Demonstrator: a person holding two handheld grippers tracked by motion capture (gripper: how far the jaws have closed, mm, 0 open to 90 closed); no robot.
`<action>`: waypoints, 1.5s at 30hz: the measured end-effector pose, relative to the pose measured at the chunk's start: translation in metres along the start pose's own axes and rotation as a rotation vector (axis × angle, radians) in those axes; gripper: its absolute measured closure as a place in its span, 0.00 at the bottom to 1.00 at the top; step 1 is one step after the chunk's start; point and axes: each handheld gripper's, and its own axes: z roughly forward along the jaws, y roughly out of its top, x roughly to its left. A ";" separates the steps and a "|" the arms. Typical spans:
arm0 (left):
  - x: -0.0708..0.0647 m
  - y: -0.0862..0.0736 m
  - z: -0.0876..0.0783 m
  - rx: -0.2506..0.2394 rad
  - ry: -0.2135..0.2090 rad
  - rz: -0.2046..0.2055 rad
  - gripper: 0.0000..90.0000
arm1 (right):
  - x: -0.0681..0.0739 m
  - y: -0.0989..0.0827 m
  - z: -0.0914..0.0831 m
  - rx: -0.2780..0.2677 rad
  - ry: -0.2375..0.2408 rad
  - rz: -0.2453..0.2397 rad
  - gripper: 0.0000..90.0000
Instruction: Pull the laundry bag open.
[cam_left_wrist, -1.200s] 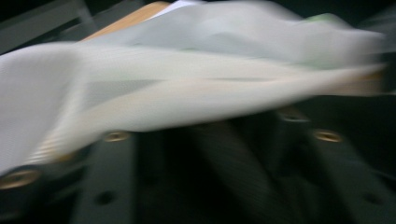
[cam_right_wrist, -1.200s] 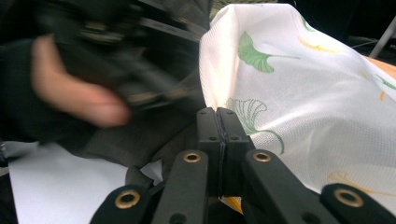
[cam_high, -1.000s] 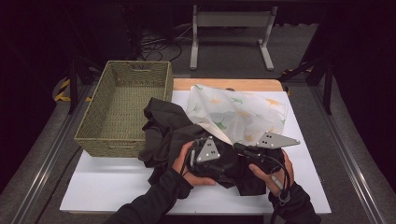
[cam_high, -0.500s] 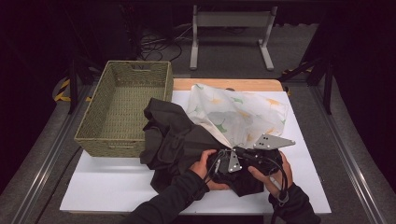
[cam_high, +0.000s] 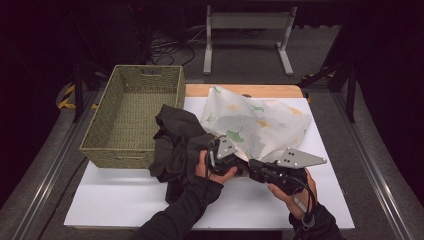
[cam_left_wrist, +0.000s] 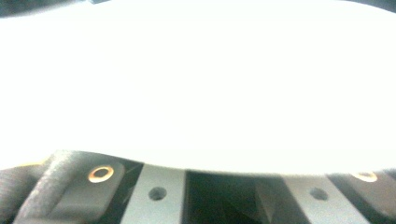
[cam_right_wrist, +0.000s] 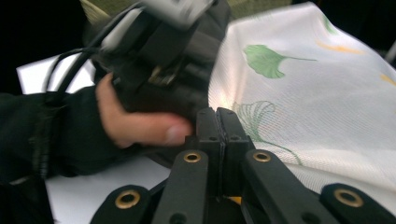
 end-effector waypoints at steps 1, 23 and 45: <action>0.003 0.004 -0.004 -0.033 0.020 -0.029 0.90 | 0.000 0.000 0.000 0.000 0.000 0.000 1.00; 0.016 0.011 -0.124 0.103 -0.069 0.279 0.12 | -0.010 -0.023 -0.009 0.066 -0.082 0.006 1.00; 0.098 -0.014 -0.129 0.224 0.100 0.296 0.99 | -0.002 -0.025 0.014 0.121 -0.065 -0.043 1.00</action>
